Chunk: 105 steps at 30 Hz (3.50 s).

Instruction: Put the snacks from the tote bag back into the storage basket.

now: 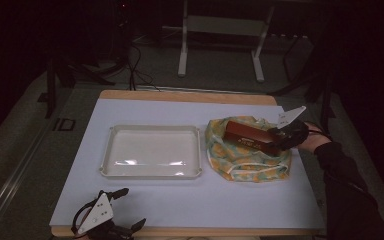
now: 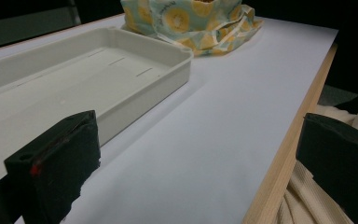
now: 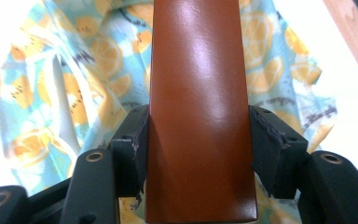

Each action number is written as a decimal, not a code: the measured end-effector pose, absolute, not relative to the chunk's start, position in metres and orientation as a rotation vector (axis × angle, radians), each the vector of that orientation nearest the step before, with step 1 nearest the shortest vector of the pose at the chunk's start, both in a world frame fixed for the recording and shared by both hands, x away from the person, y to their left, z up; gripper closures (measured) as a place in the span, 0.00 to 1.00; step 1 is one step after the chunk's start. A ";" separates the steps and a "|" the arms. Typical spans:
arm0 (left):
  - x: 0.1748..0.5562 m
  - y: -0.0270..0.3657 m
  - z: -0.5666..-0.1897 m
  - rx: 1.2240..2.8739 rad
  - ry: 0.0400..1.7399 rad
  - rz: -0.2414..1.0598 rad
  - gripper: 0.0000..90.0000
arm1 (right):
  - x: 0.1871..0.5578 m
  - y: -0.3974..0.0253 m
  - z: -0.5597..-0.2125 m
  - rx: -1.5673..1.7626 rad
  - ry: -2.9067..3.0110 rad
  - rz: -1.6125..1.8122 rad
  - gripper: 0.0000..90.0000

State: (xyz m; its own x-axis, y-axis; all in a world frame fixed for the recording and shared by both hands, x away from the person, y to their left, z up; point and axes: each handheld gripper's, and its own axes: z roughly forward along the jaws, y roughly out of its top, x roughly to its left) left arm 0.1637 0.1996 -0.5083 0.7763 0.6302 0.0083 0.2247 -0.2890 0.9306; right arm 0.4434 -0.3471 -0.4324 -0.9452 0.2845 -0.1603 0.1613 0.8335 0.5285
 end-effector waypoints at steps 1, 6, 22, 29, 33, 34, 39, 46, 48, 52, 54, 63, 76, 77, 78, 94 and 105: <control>0.164 0.200 -0.508 1.861 0.654 0.457 0.00 | 0.443 -0.347 -0.430 0.339 2.777 0.780 0.48; 0.163 0.199 -0.508 1.860 0.652 0.457 0.00 | 0.442 -0.347 -0.419 0.320 2.771 0.783 0.48; 0.163 0.199 -0.508 1.859 0.650 0.454 0.00 | 0.439 -0.341 -0.393 0.283 2.765 0.829 0.48; 0.163 0.199 -0.508 1.859 0.647 0.453 0.00 | 0.438 -0.329 -0.383 0.238 2.768 0.840 0.48; 0.162 0.199 -0.508 1.858 0.646 0.454 0.00 | 0.438 -0.321 -0.377 0.215 2.767 0.846 0.48; 0.162 0.199 -0.508 1.858 0.646 0.454 0.00 | 0.438 -0.321 -0.377 0.215 2.767 0.846 0.48; 0.162 0.199 -0.507 1.857 0.645 0.455 0.00 | 0.438 -0.306 -0.369 0.172 2.766 0.858 0.48; 0.162 0.199 -0.507 1.854 0.643 0.454 0.00 | 0.438 -0.285 -0.363 0.106 2.771 0.863 0.48; 0.162 0.199 -0.507 1.853 0.644 0.453 0.00 | 0.437 -0.278 -0.362 0.090 2.774 0.863 0.48; 0.162 0.199 -0.507 1.850 0.643 0.452 0.00 | 0.436 -0.268 -0.359 0.059 2.778 0.863 0.48; 0.162 0.199 -0.507 1.851 0.640 0.452 0.00 | 0.436 -0.260 -0.358 0.039 2.784 0.863 0.48; 0.162 0.199 -0.506 1.847 0.635 0.450 0.00 | 0.435 -0.231 -0.362 -0.034 2.815 0.849 0.48; 0.162 0.199 -0.506 1.845 0.618 0.438 0.00 | 0.429 -0.188 -0.365 -0.152 2.851 0.847 0.48; 0.161 0.199 -0.506 1.844 0.618 0.438 0.00 | 0.429 -0.183 -0.366 -0.157 2.858 0.837 0.48; 0.161 0.199 -0.506 1.843 0.617 0.438 0.00 | 0.428 -0.180 -0.367 -0.168 2.863 0.834 0.48; 0.162 0.197 -0.505 1.846 0.607 0.431 0.00 | 0.426 -0.134 -0.371 -0.267 2.868 0.884 0.48; 0.161 0.197 -0.505 1.842 0.602 0.427 0.00 | 0.424 -0.110 -0.371 -0.319 2.867 0.902 0.48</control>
